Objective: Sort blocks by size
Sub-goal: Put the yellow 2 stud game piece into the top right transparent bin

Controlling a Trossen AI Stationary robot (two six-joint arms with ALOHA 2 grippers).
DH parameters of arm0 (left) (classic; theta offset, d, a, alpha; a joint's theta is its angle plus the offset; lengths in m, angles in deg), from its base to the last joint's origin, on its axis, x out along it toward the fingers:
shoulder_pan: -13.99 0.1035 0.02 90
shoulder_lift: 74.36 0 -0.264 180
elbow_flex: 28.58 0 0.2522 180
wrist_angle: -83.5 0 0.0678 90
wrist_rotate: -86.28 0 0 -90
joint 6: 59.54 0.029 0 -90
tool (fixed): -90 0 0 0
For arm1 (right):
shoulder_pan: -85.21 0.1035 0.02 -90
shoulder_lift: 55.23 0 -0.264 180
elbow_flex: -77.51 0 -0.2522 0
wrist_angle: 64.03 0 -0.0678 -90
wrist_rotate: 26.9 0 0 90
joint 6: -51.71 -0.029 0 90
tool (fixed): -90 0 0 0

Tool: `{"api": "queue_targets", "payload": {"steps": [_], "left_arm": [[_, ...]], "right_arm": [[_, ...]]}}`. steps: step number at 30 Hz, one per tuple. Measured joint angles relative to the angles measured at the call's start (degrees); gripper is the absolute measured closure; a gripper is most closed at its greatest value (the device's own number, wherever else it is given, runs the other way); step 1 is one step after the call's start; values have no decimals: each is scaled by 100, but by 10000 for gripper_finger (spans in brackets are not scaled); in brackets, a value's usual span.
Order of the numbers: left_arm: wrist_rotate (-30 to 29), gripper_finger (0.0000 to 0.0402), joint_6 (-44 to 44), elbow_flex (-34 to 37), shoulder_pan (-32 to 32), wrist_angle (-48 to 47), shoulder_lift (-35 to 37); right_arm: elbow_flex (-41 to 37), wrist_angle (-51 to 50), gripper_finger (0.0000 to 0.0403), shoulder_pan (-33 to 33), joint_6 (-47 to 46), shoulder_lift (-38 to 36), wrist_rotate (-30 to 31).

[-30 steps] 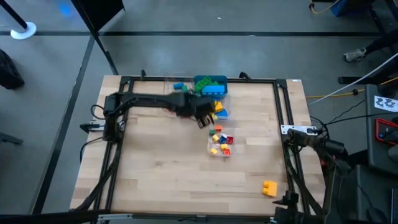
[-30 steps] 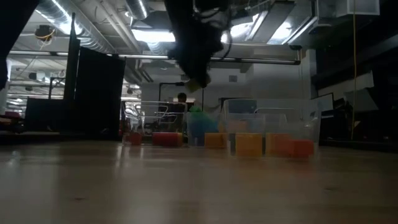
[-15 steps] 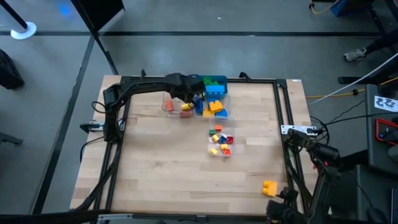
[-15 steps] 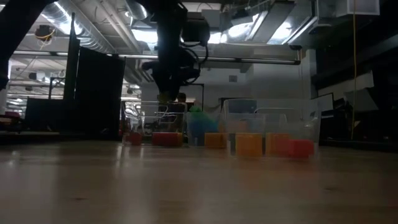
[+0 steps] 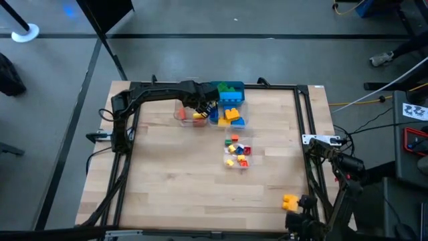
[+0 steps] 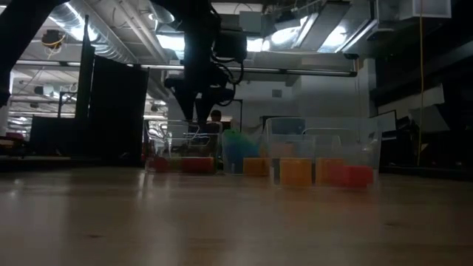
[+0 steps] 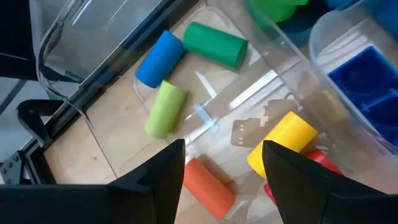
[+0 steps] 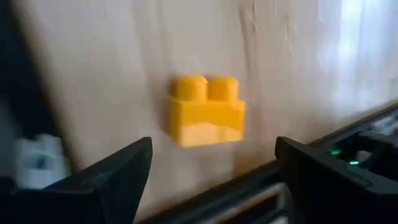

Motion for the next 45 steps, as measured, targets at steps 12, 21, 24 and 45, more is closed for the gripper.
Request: {"api": "queue_targets", "payload": {"steps": [12,21,24,45], "left_arm": [[2,210,-1,0,-417,1,0],[4,215,-3,0,-670,-19,0],[2,214,-2,0,-729,-19,0],[2,217,-5,0,-802,15,0]], "right_arm": [[-786,162,61,2,1605,-22,-1123],[-786,307,61,4,4281,-25,-808],[-793,492,61,4,4745,-26,-749],[-1734,1368,61,-96,5415,-28,-294]]}}
